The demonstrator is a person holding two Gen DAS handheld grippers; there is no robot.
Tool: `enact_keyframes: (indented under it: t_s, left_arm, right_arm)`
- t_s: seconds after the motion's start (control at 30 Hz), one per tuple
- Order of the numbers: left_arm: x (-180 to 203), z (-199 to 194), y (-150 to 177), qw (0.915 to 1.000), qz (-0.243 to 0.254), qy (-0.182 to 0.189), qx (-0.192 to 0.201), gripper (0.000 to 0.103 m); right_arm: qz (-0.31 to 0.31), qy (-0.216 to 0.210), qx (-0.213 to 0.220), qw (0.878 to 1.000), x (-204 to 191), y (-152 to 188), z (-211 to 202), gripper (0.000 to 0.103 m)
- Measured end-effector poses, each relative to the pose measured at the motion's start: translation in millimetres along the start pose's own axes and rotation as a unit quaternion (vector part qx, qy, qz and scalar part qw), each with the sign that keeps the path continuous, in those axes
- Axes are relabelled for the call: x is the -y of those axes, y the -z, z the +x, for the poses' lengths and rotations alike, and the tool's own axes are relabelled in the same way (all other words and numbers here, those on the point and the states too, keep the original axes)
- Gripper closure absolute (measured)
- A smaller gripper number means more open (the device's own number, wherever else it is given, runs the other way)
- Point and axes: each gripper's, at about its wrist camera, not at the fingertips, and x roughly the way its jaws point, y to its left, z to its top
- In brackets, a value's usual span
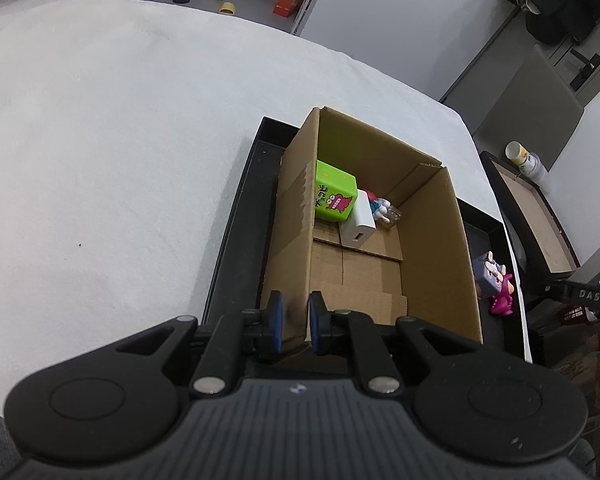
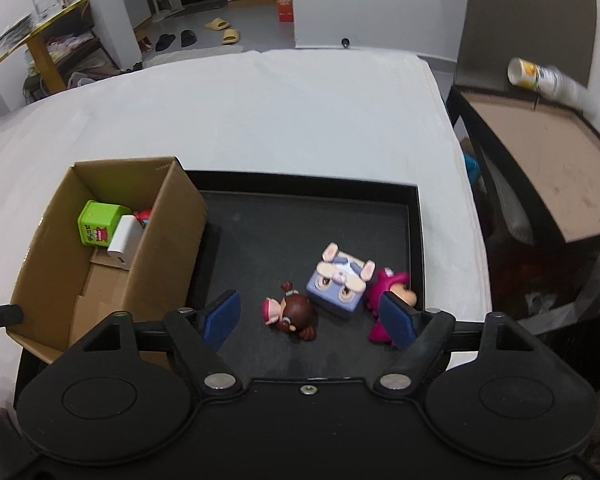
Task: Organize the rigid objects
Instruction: 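Lower the right gripper onto the brown-haired doll figure and close on it, then carry the doll figure with the right gripper over the cardboard box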
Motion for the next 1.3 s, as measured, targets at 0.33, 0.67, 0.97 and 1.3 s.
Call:
enact_keyframes:
  t_s: [0.33,0.67,0.97,1.3]
  left_arm:
    - [1.5,3.5,-0.8,1.0000,0.003,-0.002,-0.003,0.091]
    - [3.3,6.6,-0.5,0.9999,0.006,-0.005,-0.007,0.091]
    - [5.8,9.5,-0.3,0.9999,0.010,-0.009,-0.009,0.091]
    - [5.3,10.4,-0.4,0.9999,0.012,-0.009,-0.008,0.091]
  right_arm:
    - [0.034,-0.010,-0.015,0.999,4.4,17.5,23.7,0.024]
    - [0.034,-0.020,-0.032,0.999,-1.5,18.6,55.0,0.024]
    - [0.043,-0.038,-0.045,0.997,-7.0,13.1,78.6,0.025]
    - [0.034,-0.065,-0.049,0.996,-11.1,12.8,68.8,0.060]
